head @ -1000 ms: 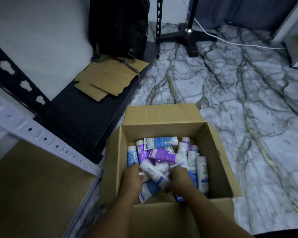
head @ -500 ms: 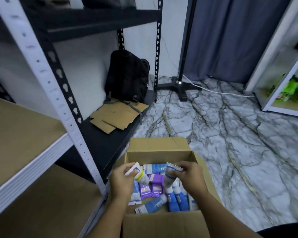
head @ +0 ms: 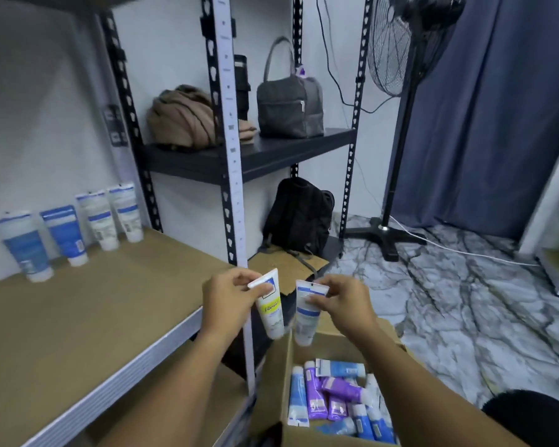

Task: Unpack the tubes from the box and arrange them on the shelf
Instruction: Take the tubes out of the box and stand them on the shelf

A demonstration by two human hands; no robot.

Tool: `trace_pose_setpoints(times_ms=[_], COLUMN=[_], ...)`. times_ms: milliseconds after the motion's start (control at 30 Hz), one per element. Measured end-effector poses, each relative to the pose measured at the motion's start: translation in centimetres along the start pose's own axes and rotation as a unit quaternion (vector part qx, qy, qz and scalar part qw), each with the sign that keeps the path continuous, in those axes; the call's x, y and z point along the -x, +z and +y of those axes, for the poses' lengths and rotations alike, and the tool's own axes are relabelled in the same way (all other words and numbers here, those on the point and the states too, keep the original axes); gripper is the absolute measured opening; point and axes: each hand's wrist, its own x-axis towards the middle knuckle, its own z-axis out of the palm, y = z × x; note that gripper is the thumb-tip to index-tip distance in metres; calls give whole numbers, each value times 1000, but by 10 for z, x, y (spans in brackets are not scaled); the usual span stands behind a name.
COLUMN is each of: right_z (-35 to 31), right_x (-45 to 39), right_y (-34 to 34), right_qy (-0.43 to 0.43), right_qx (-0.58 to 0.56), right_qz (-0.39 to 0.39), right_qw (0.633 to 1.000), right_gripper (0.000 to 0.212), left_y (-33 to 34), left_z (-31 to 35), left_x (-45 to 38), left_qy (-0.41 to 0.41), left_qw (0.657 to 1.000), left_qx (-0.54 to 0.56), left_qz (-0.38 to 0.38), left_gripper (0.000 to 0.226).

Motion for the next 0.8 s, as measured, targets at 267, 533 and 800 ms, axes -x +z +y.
trace_pose_setpoints(times_ms=[267, 533, 800], right_z=[-119, -190, -211], right_x=[-21, -32, -34], right_y=[38, 109, 172], right_qy=[-109, -138, -163], right_qx=[-50, -95, -131], right_qz=[-33, -128, -203], right_qw=[992, 978, 957], right_gripper=[19, 21, 20], left_y=[-108, -202, -248], left_z=[57, 55, 27], left_x=[-10, -13, -4], left_qy=[38, 43, 18], left_qw=[996, 985, 972], left_qx=[-12, -81, -87], left_qz=[83, 147, 218], left_gripper=[19, 15, 13])
